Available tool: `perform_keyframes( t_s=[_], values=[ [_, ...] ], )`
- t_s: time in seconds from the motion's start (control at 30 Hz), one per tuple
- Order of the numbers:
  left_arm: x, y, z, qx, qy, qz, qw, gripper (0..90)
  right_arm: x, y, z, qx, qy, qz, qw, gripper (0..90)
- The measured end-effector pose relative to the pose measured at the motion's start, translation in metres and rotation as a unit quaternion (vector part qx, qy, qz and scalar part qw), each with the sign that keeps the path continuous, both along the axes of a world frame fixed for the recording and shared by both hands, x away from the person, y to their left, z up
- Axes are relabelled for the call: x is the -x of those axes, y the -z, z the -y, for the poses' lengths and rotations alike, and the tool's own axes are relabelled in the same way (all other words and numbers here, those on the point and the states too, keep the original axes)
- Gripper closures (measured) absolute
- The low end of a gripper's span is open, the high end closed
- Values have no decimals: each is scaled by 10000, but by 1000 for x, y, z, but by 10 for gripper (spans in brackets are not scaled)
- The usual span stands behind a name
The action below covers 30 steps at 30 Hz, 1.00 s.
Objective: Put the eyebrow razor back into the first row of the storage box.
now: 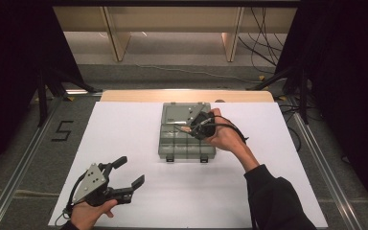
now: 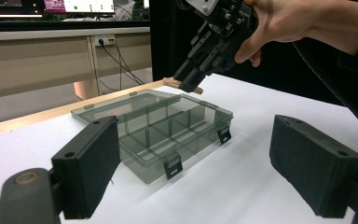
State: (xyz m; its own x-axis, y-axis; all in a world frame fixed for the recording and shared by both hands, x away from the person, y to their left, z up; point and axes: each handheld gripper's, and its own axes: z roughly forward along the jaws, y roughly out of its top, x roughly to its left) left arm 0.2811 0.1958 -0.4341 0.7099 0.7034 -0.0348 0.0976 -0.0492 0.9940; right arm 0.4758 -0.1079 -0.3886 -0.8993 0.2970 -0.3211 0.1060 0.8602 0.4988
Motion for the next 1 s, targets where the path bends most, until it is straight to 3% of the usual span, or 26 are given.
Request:
perform_keyframes(
  t_s=[1.0],
  values=[
    [0, 0, -1, -65, -9, -7, 10000, 161, -29, 9, -4, 42, 105, -28, 9999, 743]
  ],
)
